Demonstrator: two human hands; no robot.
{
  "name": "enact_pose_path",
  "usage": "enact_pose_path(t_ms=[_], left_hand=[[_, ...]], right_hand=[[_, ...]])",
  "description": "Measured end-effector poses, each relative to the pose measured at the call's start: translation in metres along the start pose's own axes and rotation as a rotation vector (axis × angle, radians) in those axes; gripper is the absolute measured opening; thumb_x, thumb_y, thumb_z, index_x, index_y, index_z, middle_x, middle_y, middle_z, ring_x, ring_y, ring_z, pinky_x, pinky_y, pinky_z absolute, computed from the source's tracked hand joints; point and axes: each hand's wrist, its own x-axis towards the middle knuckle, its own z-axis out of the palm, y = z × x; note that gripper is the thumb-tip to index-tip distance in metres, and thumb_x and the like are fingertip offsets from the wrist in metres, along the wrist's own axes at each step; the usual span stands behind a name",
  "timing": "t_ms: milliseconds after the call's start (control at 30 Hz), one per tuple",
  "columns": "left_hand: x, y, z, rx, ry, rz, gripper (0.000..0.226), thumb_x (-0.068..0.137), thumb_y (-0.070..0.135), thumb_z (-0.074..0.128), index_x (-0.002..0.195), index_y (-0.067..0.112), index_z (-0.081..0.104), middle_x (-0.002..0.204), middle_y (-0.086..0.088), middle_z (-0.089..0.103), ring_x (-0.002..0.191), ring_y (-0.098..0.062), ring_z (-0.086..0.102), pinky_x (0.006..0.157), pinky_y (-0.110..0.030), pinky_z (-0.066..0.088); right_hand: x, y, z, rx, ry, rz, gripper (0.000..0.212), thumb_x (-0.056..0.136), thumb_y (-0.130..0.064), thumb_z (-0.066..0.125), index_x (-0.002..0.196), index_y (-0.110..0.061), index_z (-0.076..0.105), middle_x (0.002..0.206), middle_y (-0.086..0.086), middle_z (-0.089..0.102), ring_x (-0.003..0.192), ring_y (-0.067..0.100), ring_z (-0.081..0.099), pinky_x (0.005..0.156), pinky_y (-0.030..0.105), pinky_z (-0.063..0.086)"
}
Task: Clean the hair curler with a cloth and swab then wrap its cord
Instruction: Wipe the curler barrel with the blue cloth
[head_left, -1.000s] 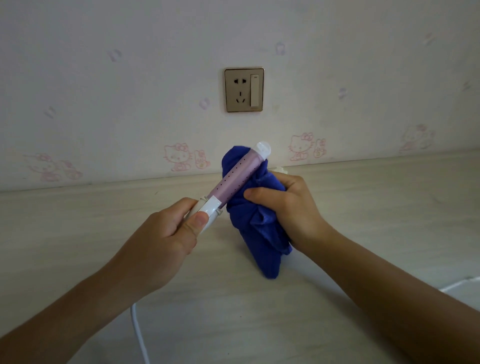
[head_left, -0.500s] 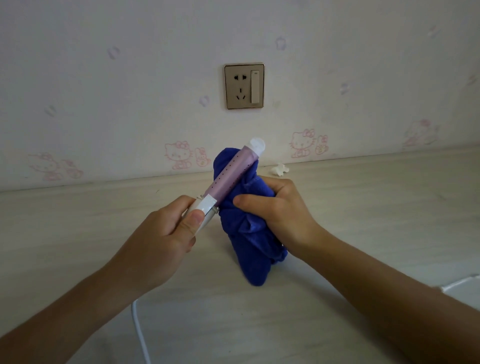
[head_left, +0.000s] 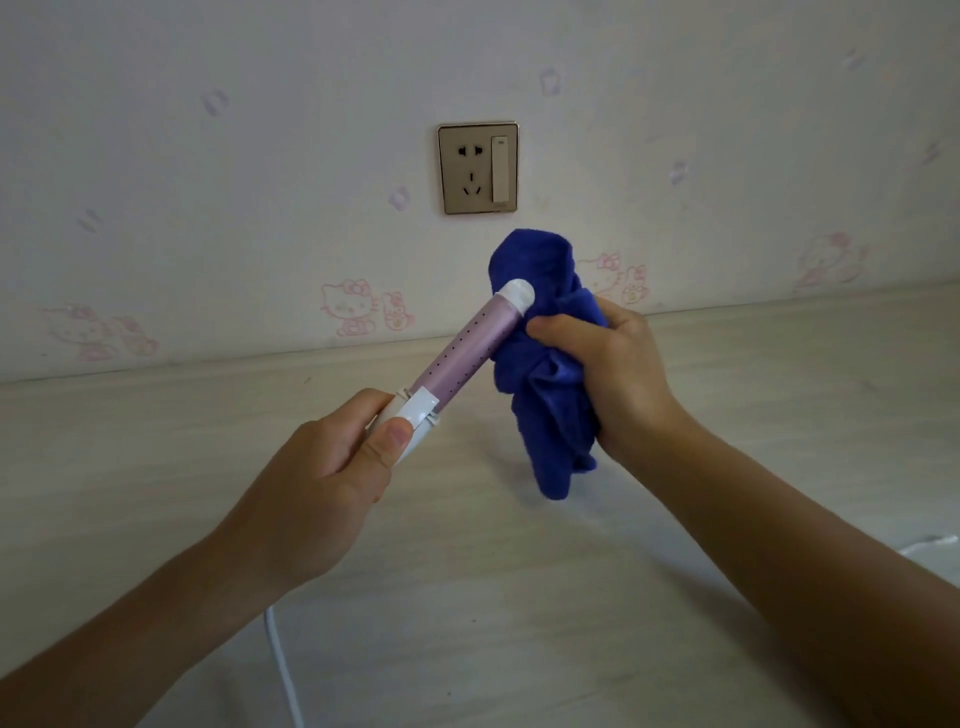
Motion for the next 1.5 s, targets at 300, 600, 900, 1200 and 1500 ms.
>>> enact_pose_path(t_ms=[300,600,900,1200,1500], left_hand=[[-0.004,-0.007,0.001,0.033,0.028,-0.039,0.033,0.097,0.05,0.039,0.101,0.025,0.06,0.054,0.003,0.05,0.043,-0.008,0.04,0.045,-0.032,0.035],[-0.005,-0.021,0.002,0.048,0.015,-0.014,0.027,0.098,0.049,0.04,0.103,0.031,0.06,0.053,0.008,0.049,0.043,-0.005,0.04,0.044,-0.029,0.035],[0.0,-0.027,-0.014,0.161,-0.006,0.085,0.028,0.095,0.059,0.04,0.104,0.04,0.058,0.058,-0.006,0.05,0.046,-0.009,0.04,0.046,-0.03,0.033],[0.023,-0.039,-0.057,0.473,0.036,0.055,0.044,0.08,0.074,0.048,0.105,0.039,0.056,0.062,0.007,0.063,0.053,-0.013,0.058,0.051,-0.03,0.041],[0.043,-0.073,-0.044,0.647,0.036,0.128,0.046,0.075,0.074,0.061,0.102,0.038,0.061,0.076,0.016,0.066,0.068,-0.007,0.06,0.067,-0.031,0.051]], right_hand=[[-0.017,0.03,0.024,-0.23,-0.229,-0.001,0.017,0.088,-0.001,0.071,0.075,0.005,0.062,0.064,0.004,0.064,0.06,0.014,0.063,0.056,0.025,0.053],[-0.013,0.042,0.024,-0.278,-0.192,-0.043,0.018,0.086,0.003,0.073,0.073,0.008,0.061,0.061,0.004,0.062,0.058,0.014,0.062,0.055,0.024,0.052],[-0.016,0.045,0.011,-0.275,-0.036,-0.132,0.013,0.086,-0.006,0.07,0.075,-0.011,0.066,0.068,0.002,0.067,0.062,0.016,0.065,0.059,0.026,0.057],[0.013,0.011,-0.036,-0.714,-0.012,-0.218,0.031,0.08,-0.03,0.07,0.104,-0.045,0.058,0.096,-0.023,0.068,0.085,0.003,0.068,0.063,0.018,0.056],[0.044,0.01,-0.066,-1.231,-0.161,-0.169,0.018,0.085,-0.031,0.072,0.1,-0.041,0.069,0.101,-0.017,0.06,0.092,0.012,0.057,0.072,0.028,0.043]])
